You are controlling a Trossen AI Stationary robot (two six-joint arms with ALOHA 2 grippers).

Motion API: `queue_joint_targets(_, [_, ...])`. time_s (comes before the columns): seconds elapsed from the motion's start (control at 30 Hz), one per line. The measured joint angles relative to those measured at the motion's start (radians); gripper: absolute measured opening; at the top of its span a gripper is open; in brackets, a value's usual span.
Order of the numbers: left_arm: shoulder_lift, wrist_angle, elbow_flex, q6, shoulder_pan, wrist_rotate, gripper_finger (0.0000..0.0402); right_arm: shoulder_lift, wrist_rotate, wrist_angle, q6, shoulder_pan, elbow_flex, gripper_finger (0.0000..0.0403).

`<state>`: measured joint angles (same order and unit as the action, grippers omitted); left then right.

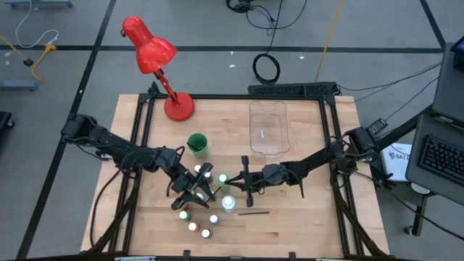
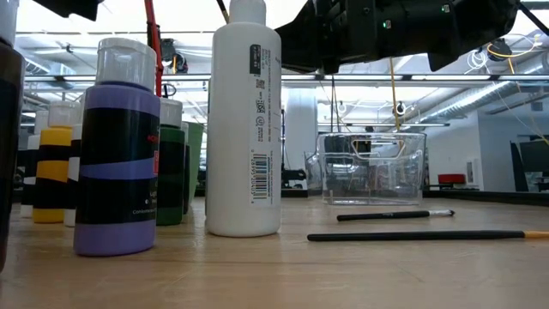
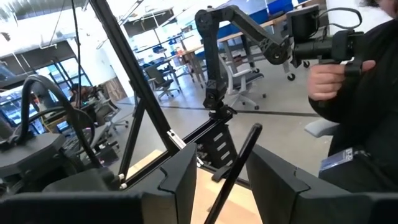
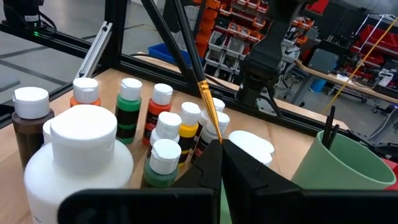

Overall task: Pick & Place Paint Supplies
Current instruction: Put the gold paintbrush into the green cup

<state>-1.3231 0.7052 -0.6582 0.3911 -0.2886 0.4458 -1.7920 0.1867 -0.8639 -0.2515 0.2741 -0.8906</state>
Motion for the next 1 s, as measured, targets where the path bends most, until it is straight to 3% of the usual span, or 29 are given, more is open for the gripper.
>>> queue_joint_targets(0.1, [0.000,-0.001,0.000,-0.006,0.000,-0.002,0.0114,0.000,0.000,0.000,0.000,0.000,0.000,0.0000])
queue_joint_targets(0.3, [-0.006,-0.001,0.000,0.009,0.006,-0.032,0.0014,0.000,-0.004,0.009,-0.022,0.000,0.000,0.0000])
queue_joint_targets(0.57, [0.005,-0.008,0.000,-0.021,0.007,-0.156,0.0005,0.001,0.003,0.024,-0.061,0.022,0.001,0.0008])
queue_joint_targets(0.8, [0.175,-0.145,0.001,0.009,-0.032,-0.201,0.0003,0.001,0.004,0.009,-0.099,0.053,0.000,0.0013])
queue_joint_targets(0.9, [0.300,-0.227,0.000,0.018,-0.061,-0.300,0.0003,0.001,0.001,0.017,-0.100,0.071,0.000,0.0013])
queue_joint_targets(1.0, [0.430,-0.345,0.002,0.018,-0.083,-0.489,0.0002,0.001,-0.002,0.071,-0.063,0.100,0.000,0.0015])
